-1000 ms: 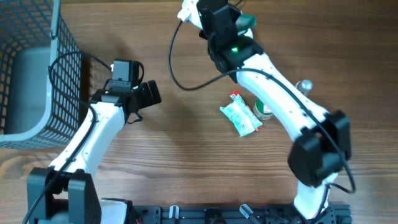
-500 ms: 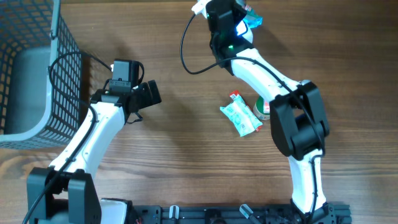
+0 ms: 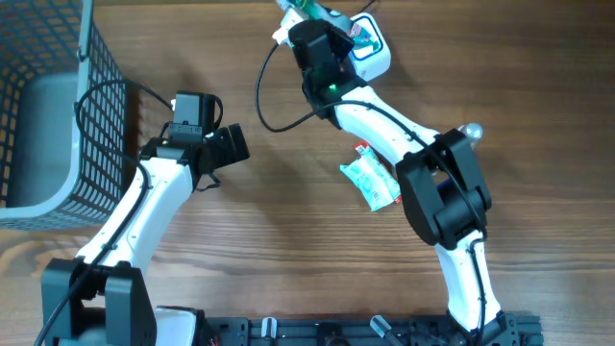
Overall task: Scan the item barcode
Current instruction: 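Lower the gloves packet onto the table left of the tissue pack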
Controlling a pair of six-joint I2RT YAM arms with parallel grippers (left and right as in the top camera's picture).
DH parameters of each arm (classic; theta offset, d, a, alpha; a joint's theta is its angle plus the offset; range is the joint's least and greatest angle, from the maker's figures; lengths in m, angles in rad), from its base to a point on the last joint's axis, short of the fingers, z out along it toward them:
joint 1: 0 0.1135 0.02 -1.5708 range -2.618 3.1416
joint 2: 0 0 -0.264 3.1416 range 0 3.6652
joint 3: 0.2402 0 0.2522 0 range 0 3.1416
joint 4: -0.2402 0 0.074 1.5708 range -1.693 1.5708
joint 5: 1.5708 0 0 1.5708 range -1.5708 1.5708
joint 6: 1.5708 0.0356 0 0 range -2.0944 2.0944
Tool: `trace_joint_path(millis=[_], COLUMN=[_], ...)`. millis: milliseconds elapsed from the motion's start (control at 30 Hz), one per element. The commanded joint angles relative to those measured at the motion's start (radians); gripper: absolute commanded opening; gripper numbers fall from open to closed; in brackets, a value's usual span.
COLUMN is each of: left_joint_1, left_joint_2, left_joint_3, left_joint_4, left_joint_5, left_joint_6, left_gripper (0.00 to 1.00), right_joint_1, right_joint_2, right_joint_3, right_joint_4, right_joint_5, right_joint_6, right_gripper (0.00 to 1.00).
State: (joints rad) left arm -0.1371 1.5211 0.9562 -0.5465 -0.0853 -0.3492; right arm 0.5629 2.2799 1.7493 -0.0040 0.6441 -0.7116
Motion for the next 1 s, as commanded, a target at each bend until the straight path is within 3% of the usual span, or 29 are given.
trace_joint_path(millis=[0,267,500,600,700,833,967], left_joint_1=[0.005,0.005,0.005,0.005,0.005,0.005,0.005], left_joint_2=[-0.001,-0.001,-0.001,-0.001,-0.001,-0.001,-0.001], left_joint_3=[0.009,0.009,0.009,0.009,0.009,0.009,0.009], left_joint_4=[0.0,0.0,0.0,0.0,0.0,0.0,0.0], left_joint_5=[-0.013,-0.013,-0.013,-0.013,-0.013,-0.013,-0.013], left_joint_6=[0.004,0.004,0.004,0.004,0.004,0.004,0.004], left_gripper=[1.0,1.0,1.0,1.0,1.0,1.0,1.0], right_joint_1=[-0.006,-0.003,-0.006,-0.006,-0.026,-0.045,-0.024], right_joint_2=[0.013,-0.004,-0.236,-0.372,-0.492,-0.497,-0.484], right_joint_3=[0.01,0.011,0.011,0.011,0.01,0.006,-0.118], right_joint_4=[-0.069,-0.097,-0.182,-0.351,-0.662,-0.969,-1.075], right_joint_5=[-0.017,-0.039,-0.04,-0.086,-0.488,-0.903,-0.967], right_joint_6=[0.207,0.243,0.282,0.465,0.696,0.93,1.096], right_gripper=[0.06,0.04,0.04,0.04,0.04,0.1,0.11])
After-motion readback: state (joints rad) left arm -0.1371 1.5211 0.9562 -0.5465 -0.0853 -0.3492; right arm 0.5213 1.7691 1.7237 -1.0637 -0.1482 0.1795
